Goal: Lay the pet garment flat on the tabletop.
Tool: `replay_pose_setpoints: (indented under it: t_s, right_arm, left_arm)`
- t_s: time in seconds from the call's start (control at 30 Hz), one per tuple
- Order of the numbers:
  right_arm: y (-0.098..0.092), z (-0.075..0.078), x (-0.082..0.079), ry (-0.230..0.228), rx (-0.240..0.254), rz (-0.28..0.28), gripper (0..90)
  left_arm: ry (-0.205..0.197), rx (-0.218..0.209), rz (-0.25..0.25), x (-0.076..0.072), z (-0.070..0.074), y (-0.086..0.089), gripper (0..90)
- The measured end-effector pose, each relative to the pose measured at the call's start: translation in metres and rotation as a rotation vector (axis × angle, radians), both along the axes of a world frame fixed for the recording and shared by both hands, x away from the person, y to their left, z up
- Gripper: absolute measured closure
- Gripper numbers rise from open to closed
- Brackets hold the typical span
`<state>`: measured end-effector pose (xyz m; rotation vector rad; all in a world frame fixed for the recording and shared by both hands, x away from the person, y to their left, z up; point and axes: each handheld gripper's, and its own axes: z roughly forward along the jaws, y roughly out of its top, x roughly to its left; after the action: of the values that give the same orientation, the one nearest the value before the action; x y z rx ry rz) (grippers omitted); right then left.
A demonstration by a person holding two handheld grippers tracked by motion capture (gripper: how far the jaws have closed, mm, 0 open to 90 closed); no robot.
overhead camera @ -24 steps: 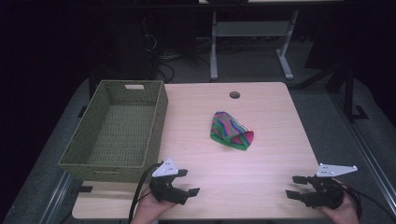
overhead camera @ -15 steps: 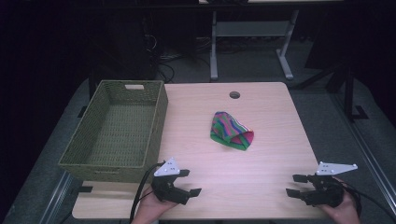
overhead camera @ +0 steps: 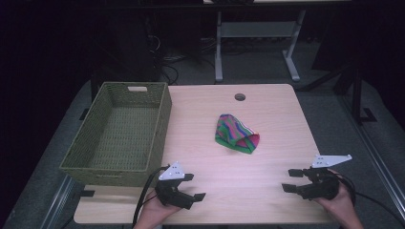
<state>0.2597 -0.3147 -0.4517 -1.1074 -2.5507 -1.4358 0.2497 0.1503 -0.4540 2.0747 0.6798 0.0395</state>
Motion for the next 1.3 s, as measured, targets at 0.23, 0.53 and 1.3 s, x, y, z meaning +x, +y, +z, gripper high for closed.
replay_pose_setpoints:
  t_s: [0.23, 0.53, 1.3]
  right_arm:
    - [0.006, 0.008, 0.012, 0.012, 0.023, 0.022, 25.4]
    - [0.011, 0.012, 0.027, 0.056, 0.025, 0.037, 23.0]
    - [0.050, 0.032, 0.069, 0.092, -0.036, 0.139, 16.9]
  left_arm:
    - [0.003, -0.012, 0.005, 0.002, 0.000, 0.002, 17.0]
    - [0.006, -0.012, 0.009, 0.003, -0.001, 0.004, 17.1]
    - [-0.009, -0.017, 0.016, 0.006, 0.002, 0.008, 17.0]
